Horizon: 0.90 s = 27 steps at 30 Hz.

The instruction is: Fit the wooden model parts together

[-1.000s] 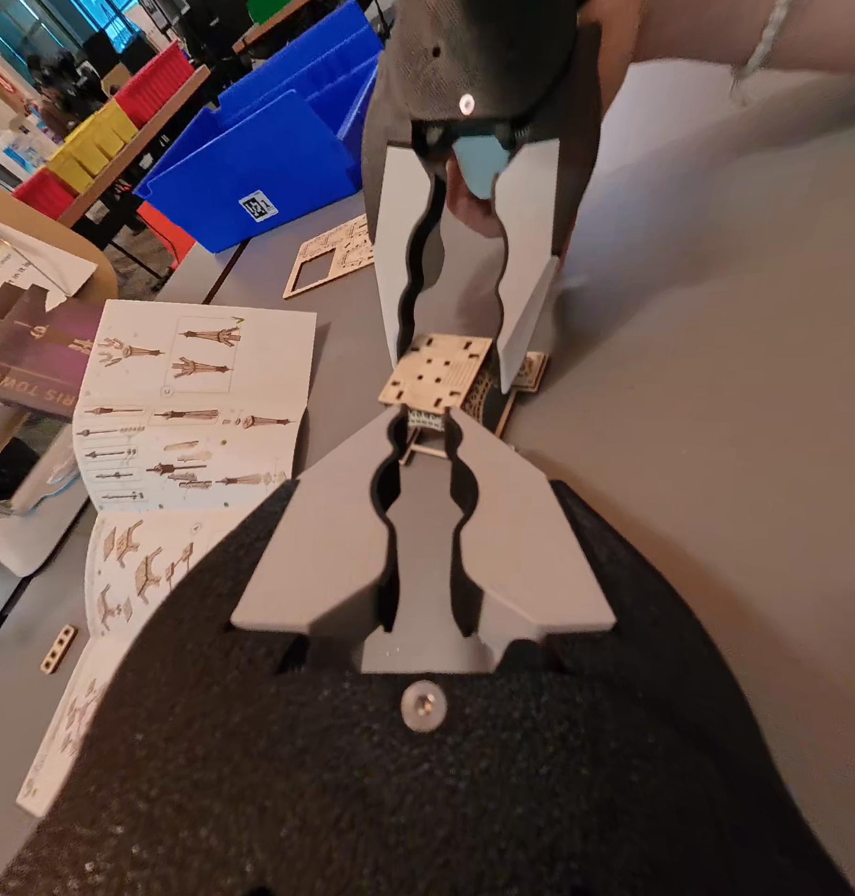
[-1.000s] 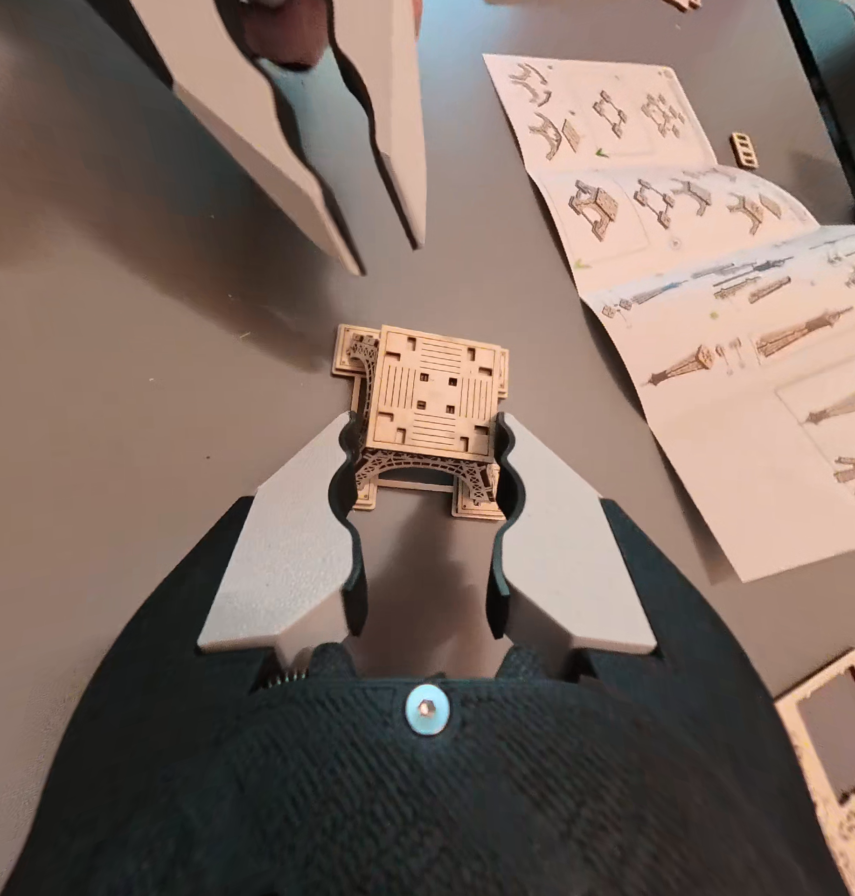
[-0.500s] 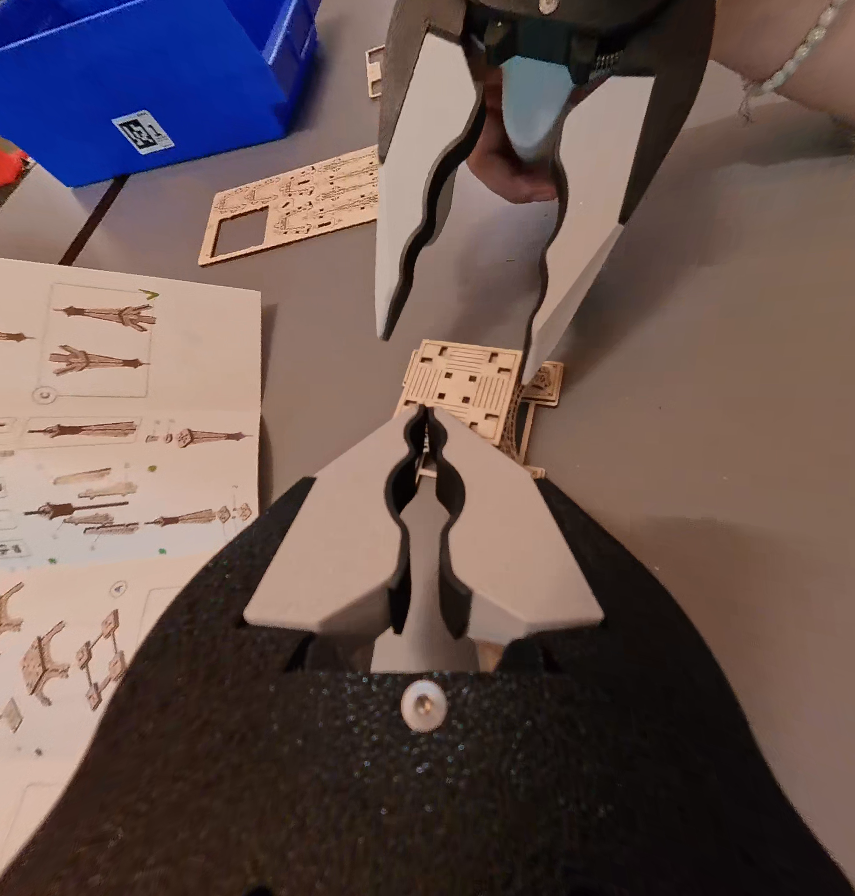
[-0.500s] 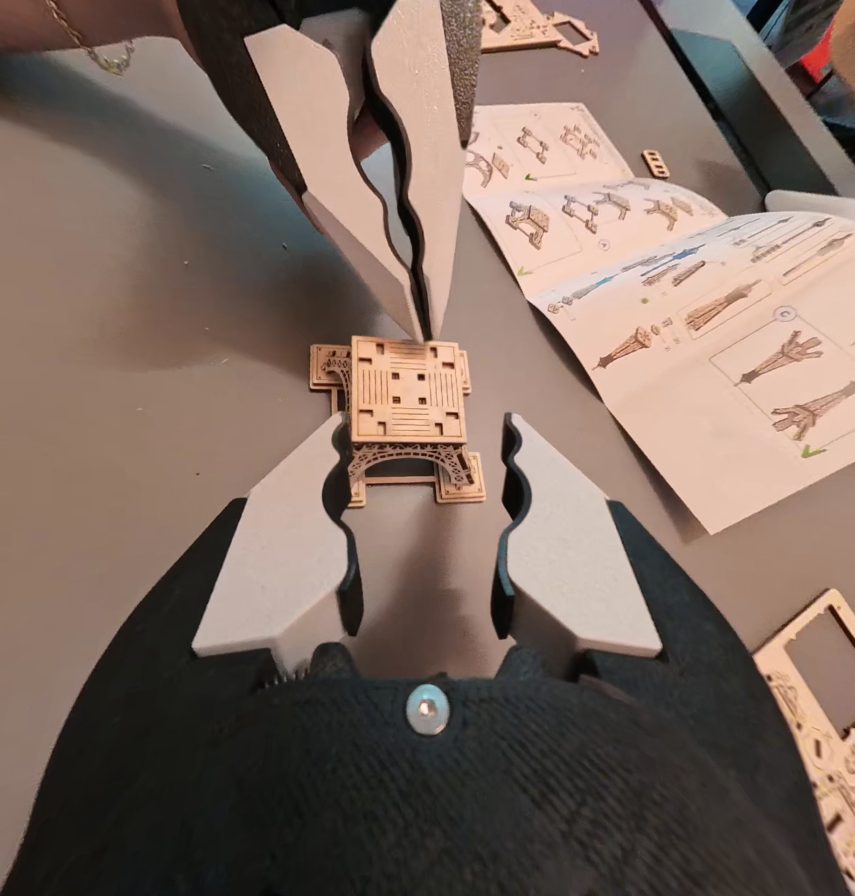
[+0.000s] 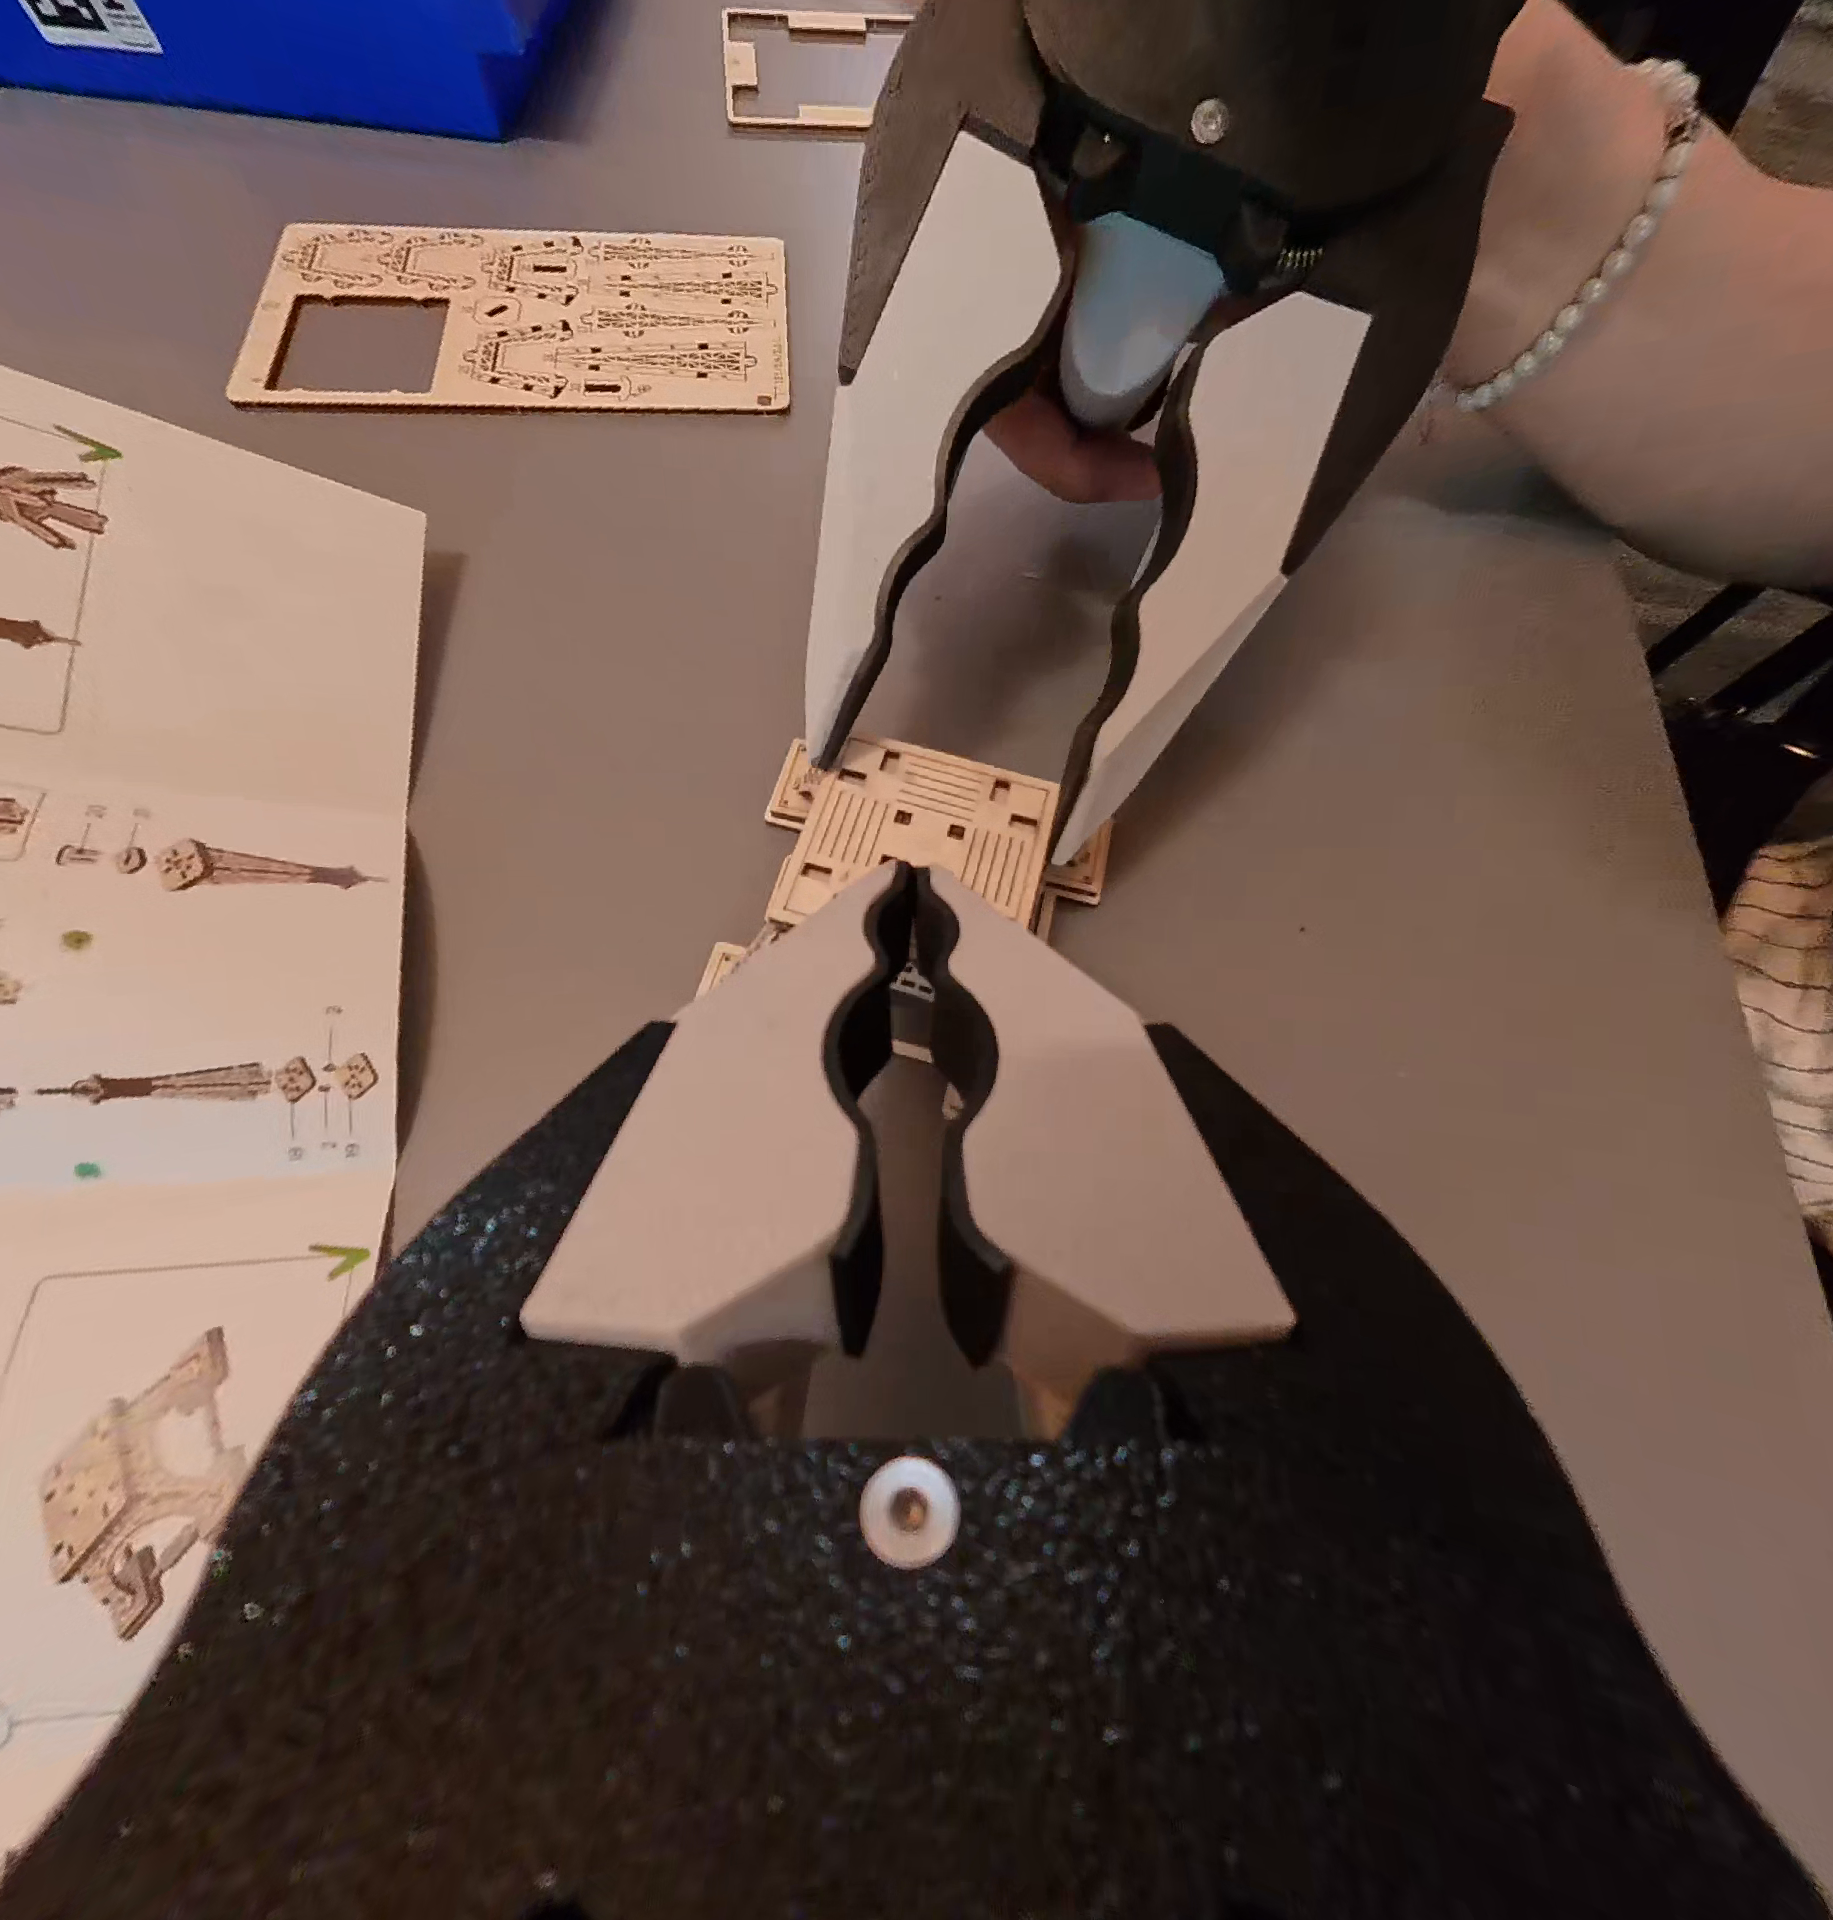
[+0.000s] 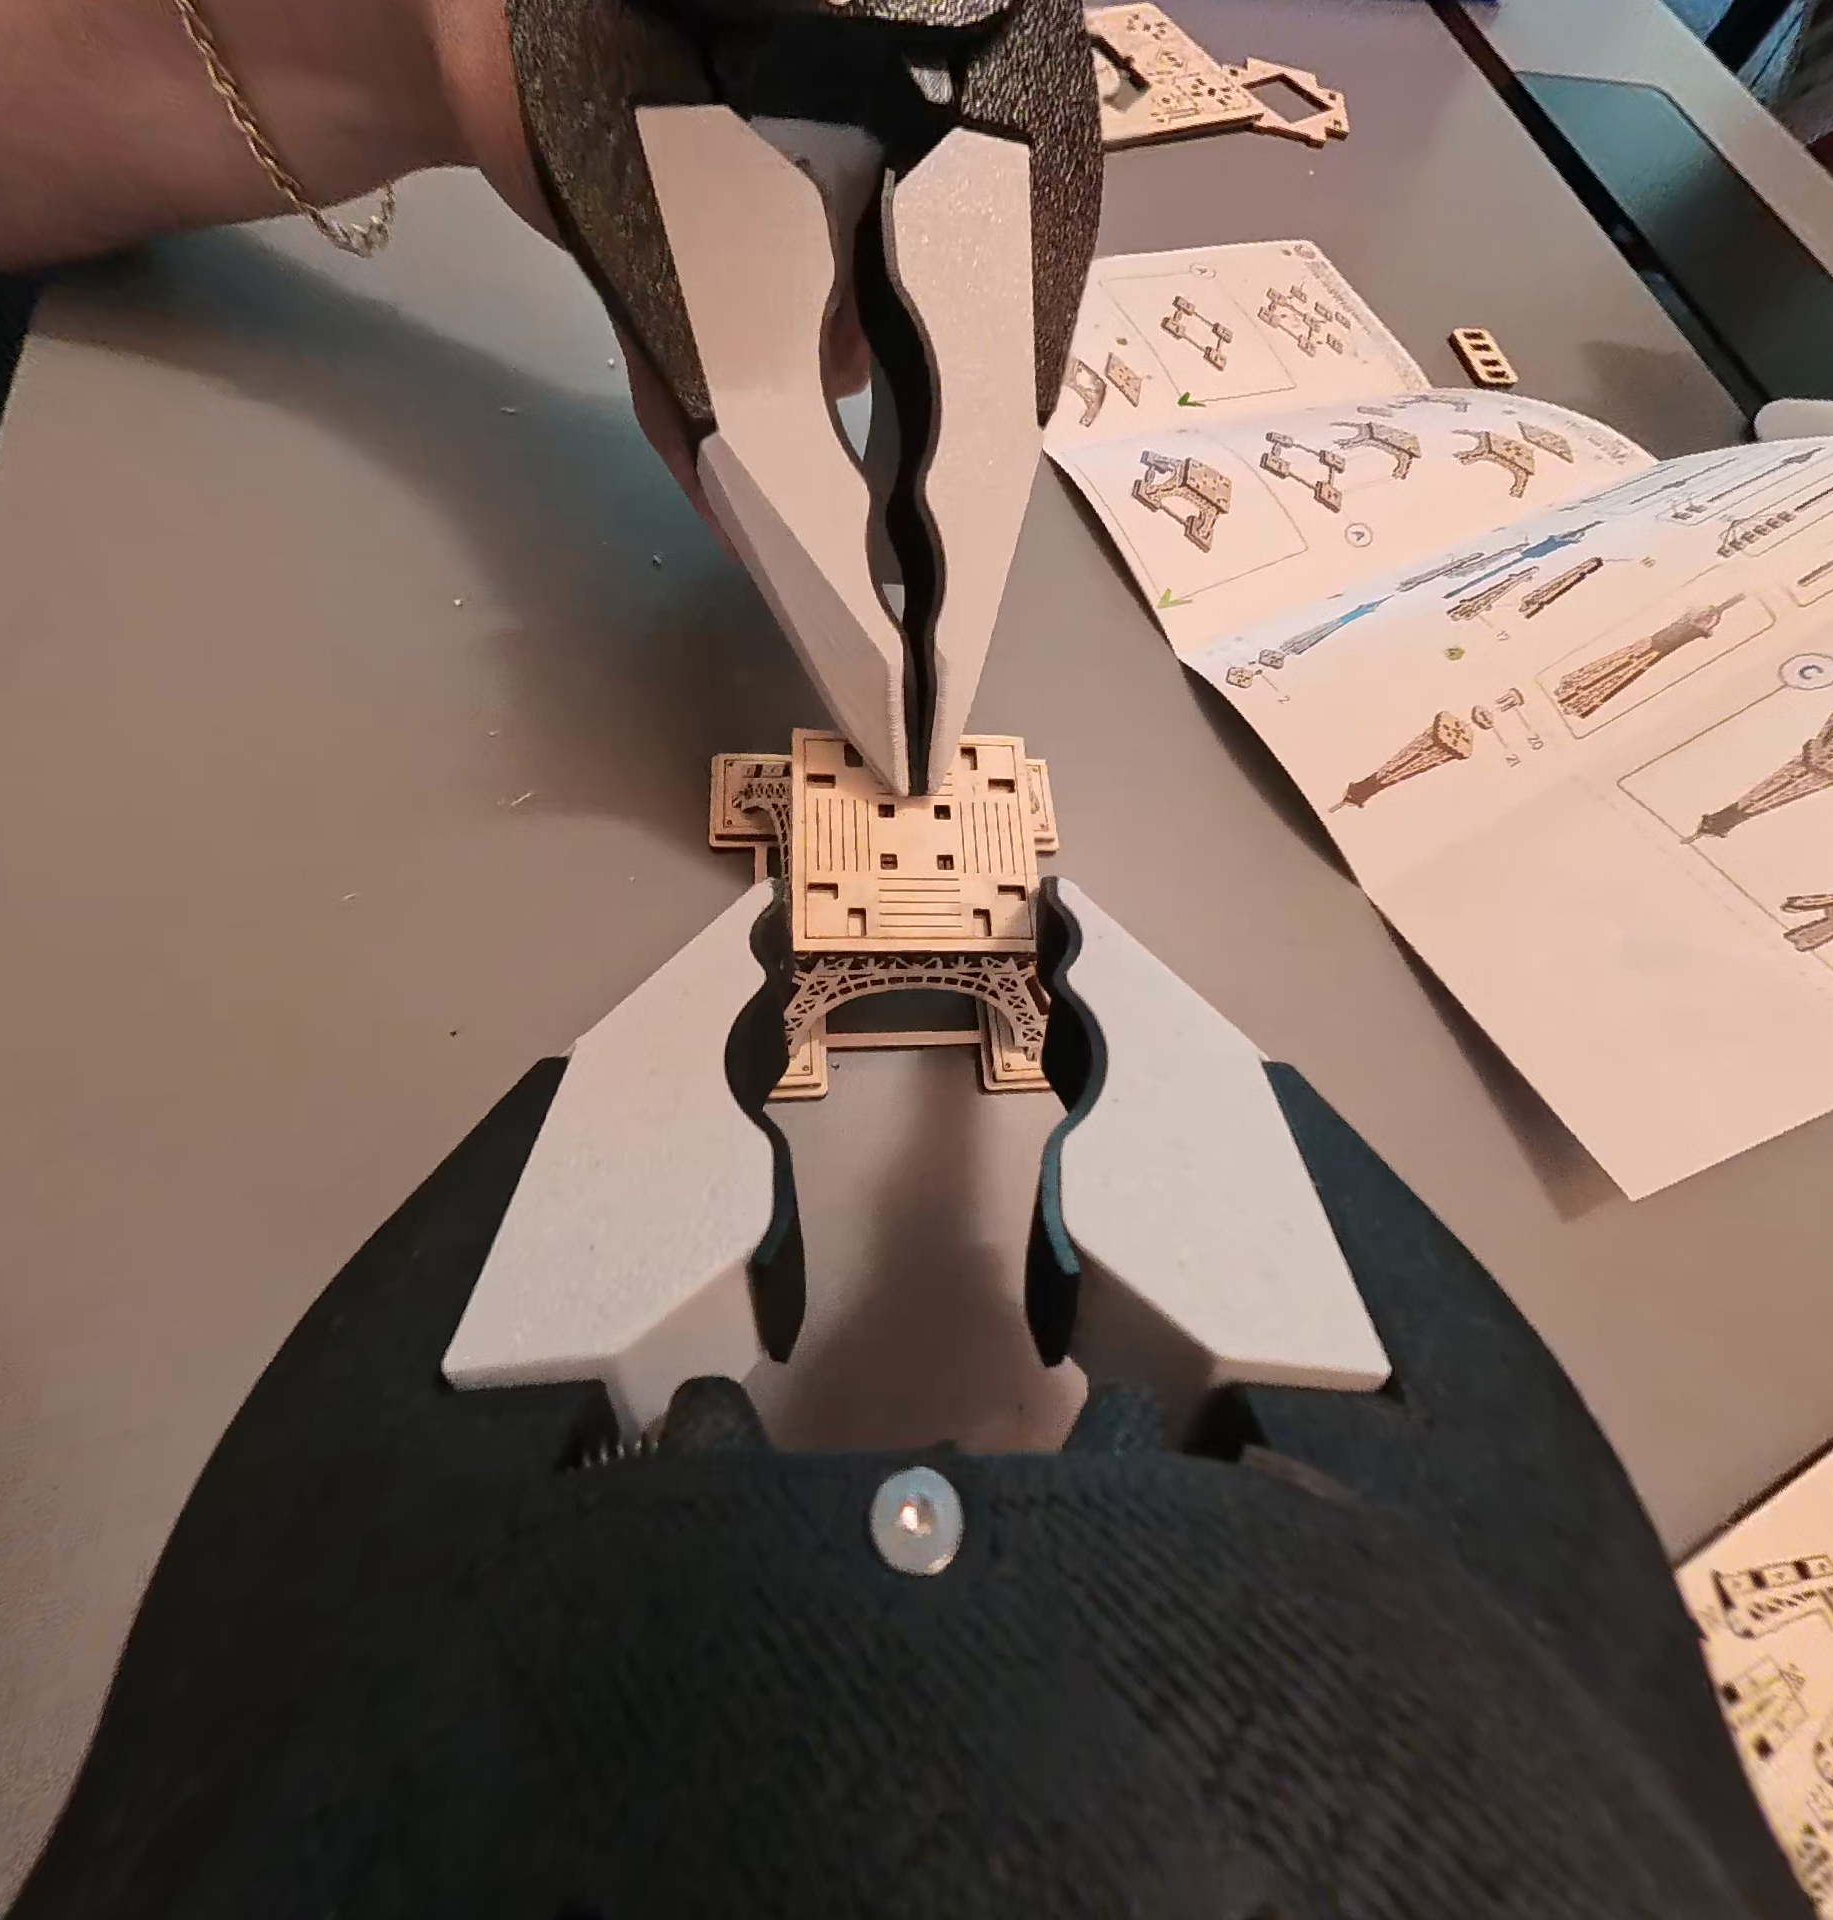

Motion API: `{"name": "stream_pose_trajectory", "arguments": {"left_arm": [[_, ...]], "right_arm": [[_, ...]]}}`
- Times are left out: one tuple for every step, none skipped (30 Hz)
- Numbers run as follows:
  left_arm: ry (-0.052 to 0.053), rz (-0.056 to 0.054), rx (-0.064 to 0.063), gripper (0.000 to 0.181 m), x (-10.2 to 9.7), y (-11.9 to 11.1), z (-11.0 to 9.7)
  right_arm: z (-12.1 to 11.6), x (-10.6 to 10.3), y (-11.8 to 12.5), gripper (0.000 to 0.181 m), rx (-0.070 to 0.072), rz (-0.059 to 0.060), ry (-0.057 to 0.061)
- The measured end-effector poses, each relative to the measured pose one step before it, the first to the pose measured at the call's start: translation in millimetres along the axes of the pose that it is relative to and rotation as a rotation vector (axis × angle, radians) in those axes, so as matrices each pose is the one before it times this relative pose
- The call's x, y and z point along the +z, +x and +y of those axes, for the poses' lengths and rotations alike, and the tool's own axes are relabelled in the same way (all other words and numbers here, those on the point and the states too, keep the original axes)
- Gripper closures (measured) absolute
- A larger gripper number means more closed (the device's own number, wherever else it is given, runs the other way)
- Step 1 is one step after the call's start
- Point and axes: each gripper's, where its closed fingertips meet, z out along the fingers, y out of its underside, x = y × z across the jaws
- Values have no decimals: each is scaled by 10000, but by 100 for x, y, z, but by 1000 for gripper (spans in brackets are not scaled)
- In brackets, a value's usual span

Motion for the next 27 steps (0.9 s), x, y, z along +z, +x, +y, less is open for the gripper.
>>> {"name": "stream_pose_trajectory", "arguments": {"left_arm": [[12,-6,38,181,4,2,1],[75,22,22,181,4,0,-13],[153,67,-66,181,-3,5,-22],[216,95,-114,181,-3,0,-26],[240,92,-102,181,13,10,-32],[223,52,-37,181,17,10,-49],[145,-3,24,181,4,0,-22],[23,-46,96,181,-5,-3,-17],[-4,-86,288,181,2,2,-11],[-3,-110,255,181,-5,-12,-7],[-12,-122,169,181,-9,-5,-18],[-42,-141,201,181,-40,-21,-12],[16,-133,320,181,-133,30,-136],[320,-177,325,181,-332,-43,-561],[535,-277,117,181,-504,-335,-889],[489,-422,-172,181,-584,-749,-857],[284,-584,-358,181,-561,-1139,-503],[85,-639,-407,181,-481,-1311,-121],[-73,-614,-379,181,-366,-1289,239],[-179,-455,-290,181,-237,-1028,492],[-168,-227,-160,181,-101,-634,527],[-168,-58,-100,181,1,-291,484],[-178,-45,-81,181,81,-175,419],[-187,-58,-60,181,118,-114,356],[-205,3,-19,181,134,17,300],[-191,15,41,181,132,83,247],[-175,-31,85,181,112,44,210]], "right_arm": [[-15,-11,0,136,50,-38,157],[-27,-4,2,136,46,-35,197],[-28,-8,-2,136,57,-38,220],[-35,-10,0,135,0,-44,216],[-15,-13,16,136,-5,-45,170],[4,-36,9,136,-14,-52,47],[-10,-14,15,136,-96,-36,17],[-17,2,0,136,-61,-23,15],[-14,7,15,136,-52,-9,9],[-13,4,8,136,-97,15,10],[-9,2,6,136,-29,11,3],[-14,13,18,136,-24,7,5],[-8,1,18,136,-53,14,1],[7,-8,2,136,-105,36,0],[34,7,28,136,-117,64,-17],[65,12,61,135,-129,91,-34],[32,-2,39,135,-113,68,-14],[74,-7,114,135,-47,92,-35],[122,1,195,130,9,107,-64],[24,-27,153,127,58,60,-6],[-73,-60,69,125,65,7,61],[-107,-96,142,122,92,35,90],[-114,-109,191,120,113,44,100],[-137,-108,95,119,93,-21,114],[-159,-112,37,119,60,-50,125],[-147,-100,-18,120,27,-82,121],[-157,-71,-24,121,18,-75,121]]}}
